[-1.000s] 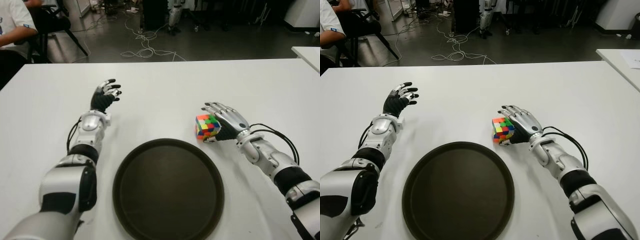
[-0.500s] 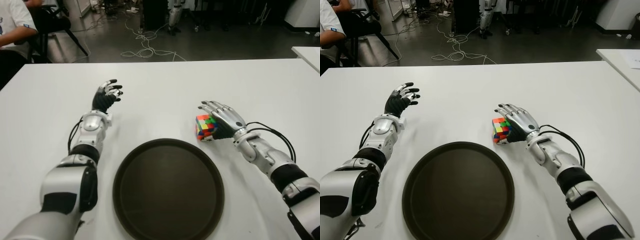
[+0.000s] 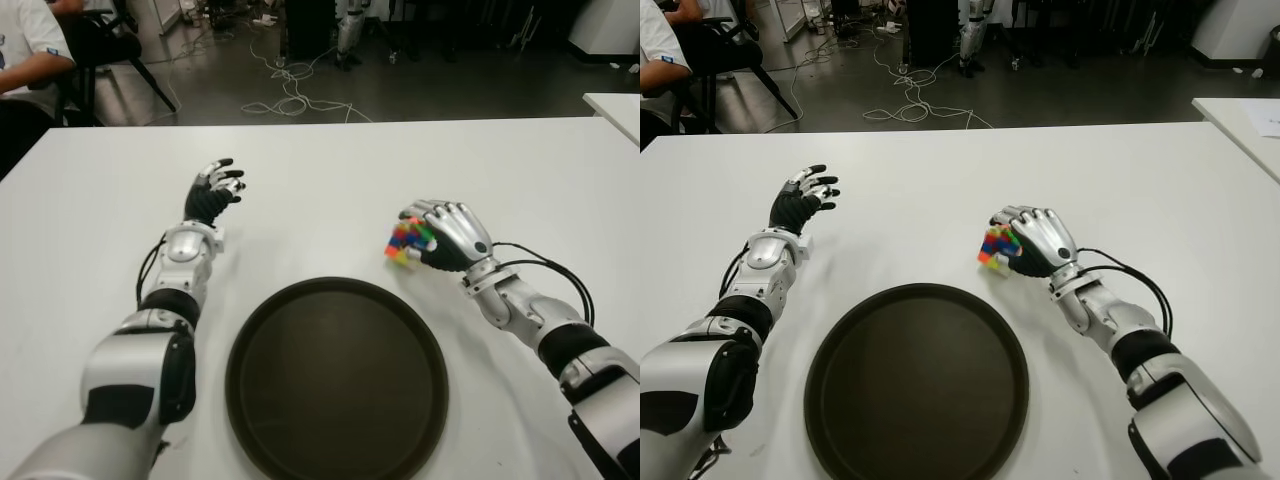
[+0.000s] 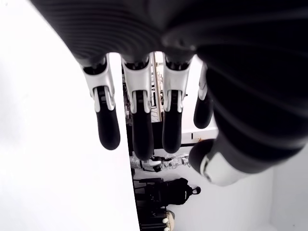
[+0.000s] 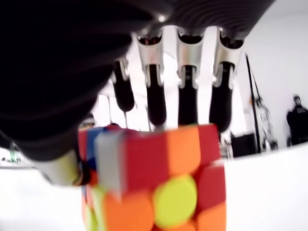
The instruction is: Pick up the Rubik's Cube and put it in the plate
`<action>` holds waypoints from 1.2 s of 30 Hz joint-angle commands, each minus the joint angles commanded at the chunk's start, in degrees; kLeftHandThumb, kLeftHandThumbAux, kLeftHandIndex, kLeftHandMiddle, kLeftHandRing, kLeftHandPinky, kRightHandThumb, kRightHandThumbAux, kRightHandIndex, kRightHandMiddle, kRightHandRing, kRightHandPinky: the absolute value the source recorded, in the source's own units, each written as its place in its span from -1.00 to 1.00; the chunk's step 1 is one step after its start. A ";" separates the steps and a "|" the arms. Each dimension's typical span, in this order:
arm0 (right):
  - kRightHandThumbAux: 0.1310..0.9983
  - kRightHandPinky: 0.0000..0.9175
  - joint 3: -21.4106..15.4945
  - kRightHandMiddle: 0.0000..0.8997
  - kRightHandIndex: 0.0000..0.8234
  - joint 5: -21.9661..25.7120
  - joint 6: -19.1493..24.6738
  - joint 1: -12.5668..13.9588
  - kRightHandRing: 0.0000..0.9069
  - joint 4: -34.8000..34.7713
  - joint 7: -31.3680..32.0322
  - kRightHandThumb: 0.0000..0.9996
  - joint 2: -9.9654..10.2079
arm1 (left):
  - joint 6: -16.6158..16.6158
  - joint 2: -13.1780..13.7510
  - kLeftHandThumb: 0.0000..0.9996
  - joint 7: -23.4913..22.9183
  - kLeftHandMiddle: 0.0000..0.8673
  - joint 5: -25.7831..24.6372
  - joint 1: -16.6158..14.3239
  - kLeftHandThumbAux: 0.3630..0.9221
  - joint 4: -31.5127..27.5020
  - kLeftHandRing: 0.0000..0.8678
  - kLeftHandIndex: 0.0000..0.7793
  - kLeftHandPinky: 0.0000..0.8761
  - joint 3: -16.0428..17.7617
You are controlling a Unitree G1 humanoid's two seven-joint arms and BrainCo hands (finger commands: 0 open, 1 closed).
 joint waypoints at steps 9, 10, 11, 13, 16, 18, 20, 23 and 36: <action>0.26 0.06 -0.12 0.03 0.05 0.48 -1.34 -0.50 0.07 1.47 -1.10 0.68 0.10 | 0.04 0.06 -0.10 0.05 -0.32 0.10 0.02 0.18 0.02 -0.33 -0.50 -0.32 -0.19; 0.26 0.06 -0.14 0.02 0.06 0.48 -1.46 -0.53 0.07 1.55 -1.22 0.68 0.09 | 0.08 0.07 -0.09 0.03 -0.32 0.08 0.01 0.18 0.03 -0.33 -0.50 -0.32 -0.18; 0.26 0.05 -0.20 0.02 0.06 0.55 -1.70 -0.55 0.07 1.62 -1.33 0.68 0.08 | 0.09 0.07 -0.09 0.00 -0.32 0.05 0.00 0.19 0.04 -0.33 -0.49 -0.32 -0.17; 0.26 0.05 -0.33 0.02 0.06 0.68 -2.18 -0.60 0.07 1.68 -1.68 0.68 0.05 | 0.01 0.06 -0.07 -0.01 -0.31 0.01 0.00 0.20 0.03 -0.32 -0.48 -0.30 -0.16; 0.26 0.05 -0.48 0.01 0.07 0.72 -2.54 -0.61 0.07 1.65 -2.32 0.68 0.02 | -0.17 0.04 -0.06 0.04 -0.31 -0.01 0.02 0.22 0.00 -0.31 -0.47 -0.28 -0.17; 0.26 0.03 -0.58 0.00 0.08 0.77 -2.55 -0.57 0.05 1.61 -2.48 0.68 0.00 | -0.29 0.02 -0.06 0.04 -0.30 -0.02 0.03 0.23 -0.03 -0.31 -0.47 -0.28 -0.18; 0.26 0.01 -0.71 -0.02 0.09 0.90 -2.51 -0.52 0.02 1.56 -2.41 0.68 -0.01 | -0.41 0.01 -0.07 0.00 -0.30 -0.02 0.07 0.23 -0.06 -0.31 -0.47 -0.28 -0.18; 0.27 -0.02 -0.94 -0.04 0.11 1.16 -2.71 -0.42 -0.03 1.50 -2.36 0.68 -0.03 | -0.53 0.00 -0.09 0.06 -0.30 0.00 0.13 0.24 -0.10 -0.31 -0.47 -0.29 -0.21; 0.27 -0.04 -1.50 -0.08 0.13 1.39 -2.95 -0.33 -0.09 2.01 -2.95 0.67 0.08 | -0.66 -0.09 -0.11 0.31 -0.31 0.00 0.22 0.23 -0.15 -0.32 -0.49 -0.29 -0.27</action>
